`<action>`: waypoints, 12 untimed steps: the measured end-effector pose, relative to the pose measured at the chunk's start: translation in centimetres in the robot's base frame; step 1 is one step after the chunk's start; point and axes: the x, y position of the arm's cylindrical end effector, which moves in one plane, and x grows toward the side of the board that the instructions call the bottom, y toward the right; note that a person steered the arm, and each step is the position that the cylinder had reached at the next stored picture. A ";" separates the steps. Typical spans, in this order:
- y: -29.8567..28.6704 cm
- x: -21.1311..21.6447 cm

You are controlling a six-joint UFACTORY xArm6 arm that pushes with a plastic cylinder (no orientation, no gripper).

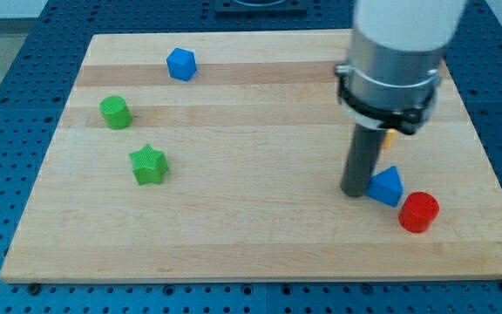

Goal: Move the green star below the yellow hexagon

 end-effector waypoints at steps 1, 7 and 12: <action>0.9 -0.1; -39.8 3.1; -31.3 -4.8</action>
